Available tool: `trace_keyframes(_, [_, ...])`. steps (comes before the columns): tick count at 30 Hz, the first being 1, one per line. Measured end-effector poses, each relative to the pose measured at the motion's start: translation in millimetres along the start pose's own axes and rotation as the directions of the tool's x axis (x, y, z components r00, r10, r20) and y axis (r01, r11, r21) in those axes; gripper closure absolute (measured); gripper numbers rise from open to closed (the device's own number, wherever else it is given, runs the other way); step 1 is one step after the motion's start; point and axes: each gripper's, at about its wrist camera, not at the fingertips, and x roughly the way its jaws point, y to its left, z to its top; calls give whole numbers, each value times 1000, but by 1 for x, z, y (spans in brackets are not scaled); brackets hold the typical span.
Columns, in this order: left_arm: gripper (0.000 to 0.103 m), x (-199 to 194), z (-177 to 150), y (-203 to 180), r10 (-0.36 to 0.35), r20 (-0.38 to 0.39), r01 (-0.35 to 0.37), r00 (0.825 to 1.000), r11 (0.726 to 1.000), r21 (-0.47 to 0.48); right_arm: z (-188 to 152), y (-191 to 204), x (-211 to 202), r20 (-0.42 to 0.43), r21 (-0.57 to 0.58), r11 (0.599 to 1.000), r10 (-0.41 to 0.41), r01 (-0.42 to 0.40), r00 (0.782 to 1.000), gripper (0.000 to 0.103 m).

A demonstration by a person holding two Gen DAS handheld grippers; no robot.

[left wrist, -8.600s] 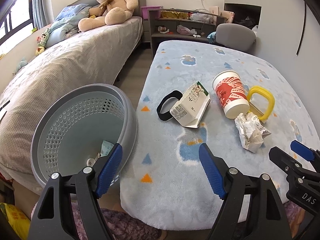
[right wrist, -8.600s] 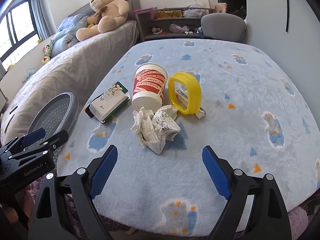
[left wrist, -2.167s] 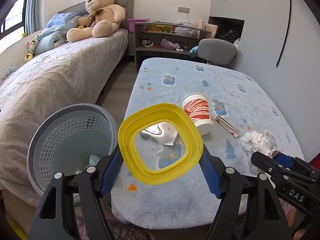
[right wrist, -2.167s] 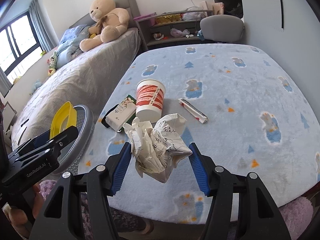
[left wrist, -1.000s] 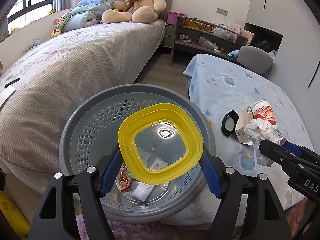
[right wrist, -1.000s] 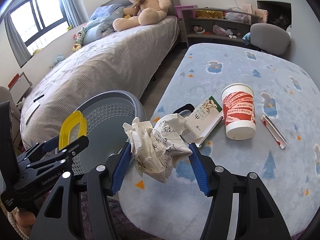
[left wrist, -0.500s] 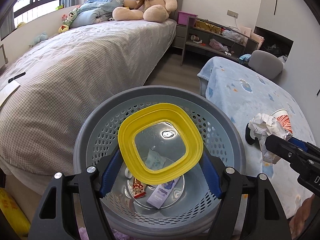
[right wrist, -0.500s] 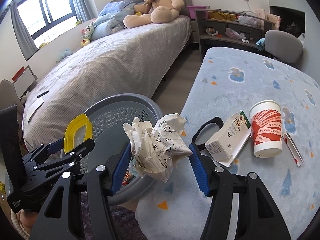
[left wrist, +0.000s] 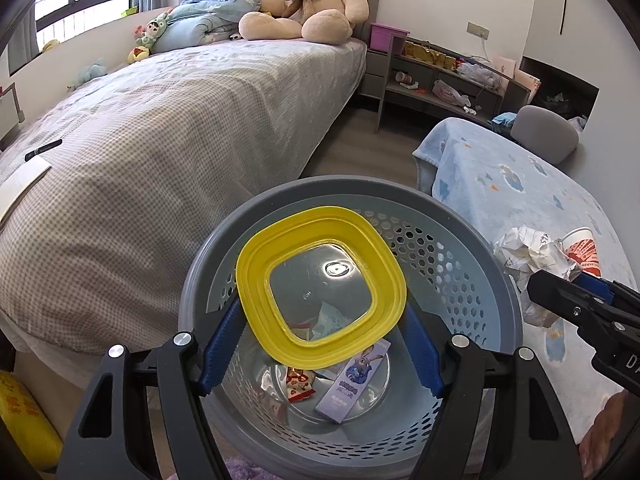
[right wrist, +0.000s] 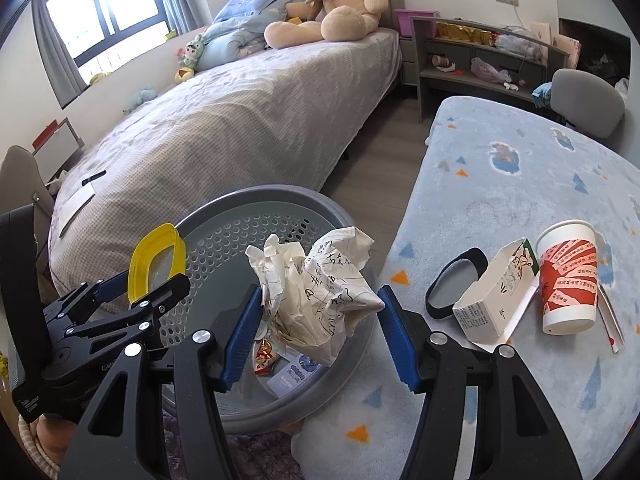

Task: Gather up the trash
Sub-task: 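Open both grippers to drop the yellow lid and paper into the basket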

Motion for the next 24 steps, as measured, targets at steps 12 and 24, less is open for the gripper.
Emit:
trace_keyframes(12, [32, 3, 2, 6, 14, -7, -14, 1000, 1000, -2, 4, 13, 17, -25, -30, 999, 26, -27, 999, 45])
trace_keyframes(24, [32, -2, 1, 11, 33, -8, -34, 999, 999, -15, 8, 23, 21, -30, -53, 997, 50, -52, 998, 41])
